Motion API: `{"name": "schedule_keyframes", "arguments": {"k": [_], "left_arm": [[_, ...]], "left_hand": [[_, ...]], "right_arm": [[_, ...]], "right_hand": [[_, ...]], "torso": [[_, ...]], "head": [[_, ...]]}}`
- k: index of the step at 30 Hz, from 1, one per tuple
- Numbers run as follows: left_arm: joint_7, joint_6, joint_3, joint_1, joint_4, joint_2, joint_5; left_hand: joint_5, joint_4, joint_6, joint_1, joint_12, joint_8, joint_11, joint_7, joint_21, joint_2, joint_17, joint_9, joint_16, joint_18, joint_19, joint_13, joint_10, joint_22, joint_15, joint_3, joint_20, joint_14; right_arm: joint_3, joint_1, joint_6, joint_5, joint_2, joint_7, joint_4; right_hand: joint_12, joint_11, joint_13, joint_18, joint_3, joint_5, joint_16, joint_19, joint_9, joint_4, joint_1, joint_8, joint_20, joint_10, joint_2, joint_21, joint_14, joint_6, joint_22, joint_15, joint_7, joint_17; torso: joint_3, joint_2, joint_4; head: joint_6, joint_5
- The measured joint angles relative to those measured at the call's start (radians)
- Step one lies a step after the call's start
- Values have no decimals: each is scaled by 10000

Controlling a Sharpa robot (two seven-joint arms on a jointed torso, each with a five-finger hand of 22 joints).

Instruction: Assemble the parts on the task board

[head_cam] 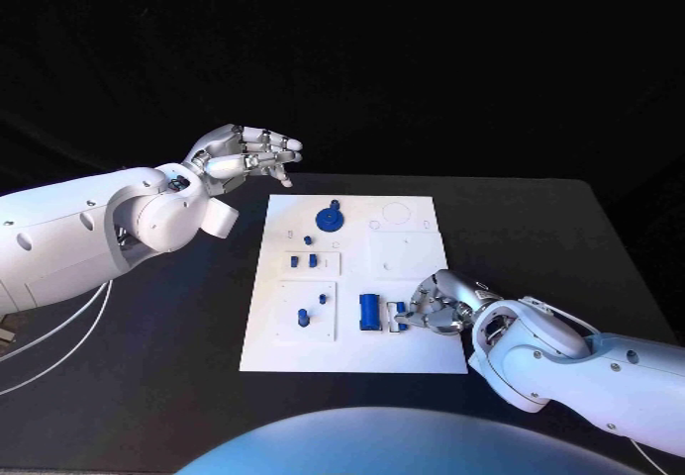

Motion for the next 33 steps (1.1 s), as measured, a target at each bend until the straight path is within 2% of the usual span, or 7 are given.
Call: {"name": "schedule_keyframes", "arguments": {"k": [5, 33], "left_arm": [[-14, 12, 0, 0, 1, 0, 0], [-88, 62, 0, -2, 4, -23, 0]], "left_hand": [[0, 0, 0, 0, 0, 0, 0, 0, 0, 0, 0, 0, 0, 0, 0, 0, 0, 0, 0, 0, 0, 0], [0, 0, 0, 0, 0, 0, -1, 0, 0, 0, 0, 0, 0, 1, 0, -8, 1, 0, 0, 0, 0, 0]], "right_arm": [[11, 9, 92, -115, 42, -22, 1], [5, 25, 138, -434, -336, -83, 107]], "right_hand": [[115, -54, 2, -1, 59, -6, 0, 0, 38, -59, 226, 43, -75, 13, -15, 47, 0, 31, 0, 0, -31, 0], [113, -69, 1, 0, 128, -4, 0, 0, 45, -74, 316, 78, -74, -3, -77, 47, 36, 62, 6, -35, -62, -3]], "torso": [[0, -1, 0], [-1, -4, -6]], "head": [[0, -9], [0, -37]]}}
